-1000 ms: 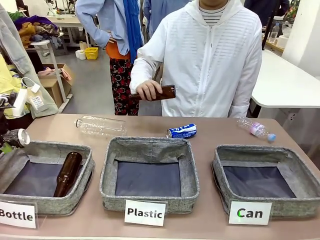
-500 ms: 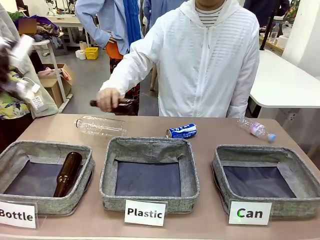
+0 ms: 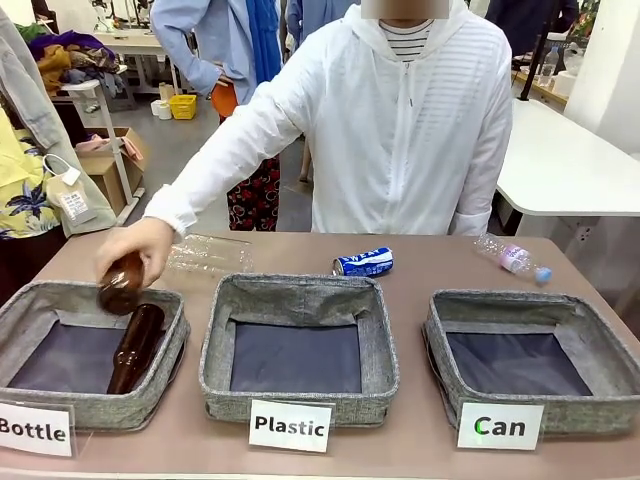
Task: Sort the can waste into the basket.
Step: Pick up the can waste from the table and place it in the right Fabric basket.
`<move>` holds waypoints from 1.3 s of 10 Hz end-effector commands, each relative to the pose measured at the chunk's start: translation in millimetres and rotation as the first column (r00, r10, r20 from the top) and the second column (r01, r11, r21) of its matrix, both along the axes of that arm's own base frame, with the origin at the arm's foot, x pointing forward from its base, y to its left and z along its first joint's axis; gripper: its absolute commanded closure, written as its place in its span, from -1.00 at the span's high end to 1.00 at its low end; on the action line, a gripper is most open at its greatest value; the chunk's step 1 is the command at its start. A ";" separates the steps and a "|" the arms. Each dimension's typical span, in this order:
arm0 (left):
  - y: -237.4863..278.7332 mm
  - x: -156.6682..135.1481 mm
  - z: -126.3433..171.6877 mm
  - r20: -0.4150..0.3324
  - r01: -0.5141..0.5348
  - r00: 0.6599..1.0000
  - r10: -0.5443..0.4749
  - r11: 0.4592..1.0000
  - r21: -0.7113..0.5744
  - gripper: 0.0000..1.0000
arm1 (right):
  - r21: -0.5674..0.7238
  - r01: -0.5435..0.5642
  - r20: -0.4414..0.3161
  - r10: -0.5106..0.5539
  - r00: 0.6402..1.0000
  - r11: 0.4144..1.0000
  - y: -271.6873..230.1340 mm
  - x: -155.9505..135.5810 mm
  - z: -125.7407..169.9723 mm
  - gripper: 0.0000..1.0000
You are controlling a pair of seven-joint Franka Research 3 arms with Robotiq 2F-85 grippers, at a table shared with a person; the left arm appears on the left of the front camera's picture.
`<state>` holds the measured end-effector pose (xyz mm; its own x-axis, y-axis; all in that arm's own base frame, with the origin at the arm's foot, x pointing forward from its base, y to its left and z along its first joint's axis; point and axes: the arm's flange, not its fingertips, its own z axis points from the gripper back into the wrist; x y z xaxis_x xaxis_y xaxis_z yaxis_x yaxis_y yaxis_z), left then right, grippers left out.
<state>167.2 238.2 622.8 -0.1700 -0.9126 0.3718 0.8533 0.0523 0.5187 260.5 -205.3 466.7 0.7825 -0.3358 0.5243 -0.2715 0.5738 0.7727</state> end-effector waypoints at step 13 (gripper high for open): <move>-6.9 49.8 -11.9 -0.098 0.061 0.993 -0.068 0.995 -0.078 -0.35 | 0.005 -0.003 0.038 0.003 0.999 1.000 -0.4 2.1 0.9 1.00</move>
<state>212.2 237.8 609.3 -0.1522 -0.8703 0.4684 0.9090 0.0628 0.4119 260.4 -205.3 466.6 0.7826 -0.3355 0.5244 -0.2719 0.5736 0.7727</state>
